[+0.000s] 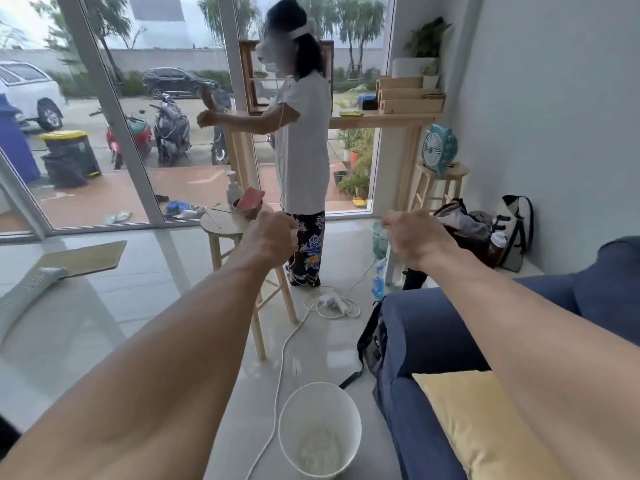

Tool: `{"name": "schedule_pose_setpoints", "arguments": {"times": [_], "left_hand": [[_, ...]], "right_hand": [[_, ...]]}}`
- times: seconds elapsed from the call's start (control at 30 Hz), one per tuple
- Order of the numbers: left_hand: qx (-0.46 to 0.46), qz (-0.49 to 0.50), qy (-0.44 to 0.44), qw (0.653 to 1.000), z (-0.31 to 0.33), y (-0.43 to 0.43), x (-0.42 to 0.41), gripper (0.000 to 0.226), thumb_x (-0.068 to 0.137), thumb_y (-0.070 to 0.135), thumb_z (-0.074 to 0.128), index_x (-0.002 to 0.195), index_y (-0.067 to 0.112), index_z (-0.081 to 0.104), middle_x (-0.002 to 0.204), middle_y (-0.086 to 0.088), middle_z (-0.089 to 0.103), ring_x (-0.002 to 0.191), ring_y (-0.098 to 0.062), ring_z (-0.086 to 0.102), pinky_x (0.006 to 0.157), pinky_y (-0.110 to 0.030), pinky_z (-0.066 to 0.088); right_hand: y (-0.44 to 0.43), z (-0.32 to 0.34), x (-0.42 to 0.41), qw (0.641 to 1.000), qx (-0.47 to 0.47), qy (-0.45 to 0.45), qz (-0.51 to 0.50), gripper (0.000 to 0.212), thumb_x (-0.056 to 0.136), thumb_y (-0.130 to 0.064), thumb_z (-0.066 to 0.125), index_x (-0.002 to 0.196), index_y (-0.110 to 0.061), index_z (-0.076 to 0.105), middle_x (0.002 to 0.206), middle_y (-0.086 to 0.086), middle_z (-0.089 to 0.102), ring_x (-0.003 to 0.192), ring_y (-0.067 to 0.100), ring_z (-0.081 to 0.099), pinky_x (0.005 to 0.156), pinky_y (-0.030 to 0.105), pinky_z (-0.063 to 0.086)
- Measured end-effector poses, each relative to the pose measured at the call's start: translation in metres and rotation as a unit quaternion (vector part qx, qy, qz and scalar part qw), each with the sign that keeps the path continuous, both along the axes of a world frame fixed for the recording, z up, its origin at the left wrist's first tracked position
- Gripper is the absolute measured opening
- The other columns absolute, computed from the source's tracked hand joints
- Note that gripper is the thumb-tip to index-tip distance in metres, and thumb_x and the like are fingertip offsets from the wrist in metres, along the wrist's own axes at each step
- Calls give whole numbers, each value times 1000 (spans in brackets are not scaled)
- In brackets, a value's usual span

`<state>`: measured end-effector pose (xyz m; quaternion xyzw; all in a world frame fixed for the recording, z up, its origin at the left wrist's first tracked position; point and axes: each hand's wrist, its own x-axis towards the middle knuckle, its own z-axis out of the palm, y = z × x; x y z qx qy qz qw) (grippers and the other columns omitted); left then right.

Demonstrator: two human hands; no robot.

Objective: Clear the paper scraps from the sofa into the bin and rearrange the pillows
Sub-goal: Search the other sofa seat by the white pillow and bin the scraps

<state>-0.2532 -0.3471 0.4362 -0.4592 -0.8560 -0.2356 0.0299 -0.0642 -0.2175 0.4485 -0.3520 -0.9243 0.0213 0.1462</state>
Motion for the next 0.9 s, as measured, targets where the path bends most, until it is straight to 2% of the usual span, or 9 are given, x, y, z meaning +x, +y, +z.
{"name": "schedule_pose_setpoints", "arguments": {"times": [0.13,0.23,0.3,0.37,0.47,0.57,0.67,0.8,0.9], "left_hand": [[4,-11,-10,1000,-53,22,-10,23,92,7,50,94,8,72,98,-12,67,81,-27,64,73,-37,57],[-8,-14,-10,1000,-110,37,-18,26,93,9,49,98,10,74,101,-11,71,80,-24,66,73,-33,56],[-14,-7,-13,1000,-152,46,-25,26,93,10,49,103,11,73,107,-12,70,83,-27,68,77,-37,59],[-20,-3,-16,1000,-197,52,-29,24,92,11,48,96,9,72,102,-12,71,81,-27,69,74,-40,60],[-35,-3,-15,999,-268,59,-30,23,91,11,48,87,6,71,92,-11,71,73,-23,69,66,-39,61],[-52,11,15,998,-334,63,-30,22,93,19,51,95,11,71,97,-7,71,72,-22,67,67,-39,59],[-70,9,49,996,-393,64,-29,23,95,22,51,102,17,72,104,-3,70,77,-20,65,64,-33,56],[-64,1,45,997,-466,68,-31,22,94,23,51,96,15,72,101,-4,70,78,-19,66,54,-26,48],[-66,0,44,997,-496,67,-30,22,94,25,52,100,16,72,102,-4,70,79,-19,65,52,-23,45]], "right_hand": [[17,-49,-17,1000,-10,-14,4,26,98,-6,40,115,-5,59,110,20,62,97,35,60,77,38,49],[32,-105,-25,999,-10,-30,-8,23,97,-5,38,111,-8,57,107,19,59,87,34,56,70,34,43],[40,-146,-29,999,-11,-45,-6,22,94,0,36,102,-9,54,101,19,58,83,34,56,69,37,43],[46,-189,-31,999,-12,-50,-6,19,91,2,36,93,-11,50,97,18,58,81,34,56,69,39,45],[58,-259,-33,999,-13,-44,-5,23,94,-3,38,106,-8,57,101,17,59,85,35,57,73,39,50],[60,-326,-34,999,-17,-36,1,26,98,-6,37,114,-3,57,109,22,59,96,38,58,76,39,47],[62,-384,-32,999,-9,-45,-7,27,97,-2,38,117,-3,56,113,24,58,103,41,57,72,37,41],[75,-458,-32,999,-9,-49,-18,27,98,-7,35,114,-4,56,116,22,57,105,41,54,75,36,40],[74,-487,-31,998,-38,-44,-31,26,99,-16,38,107,-1,58,111,22,54,99,39,54,74,35,38]]}}
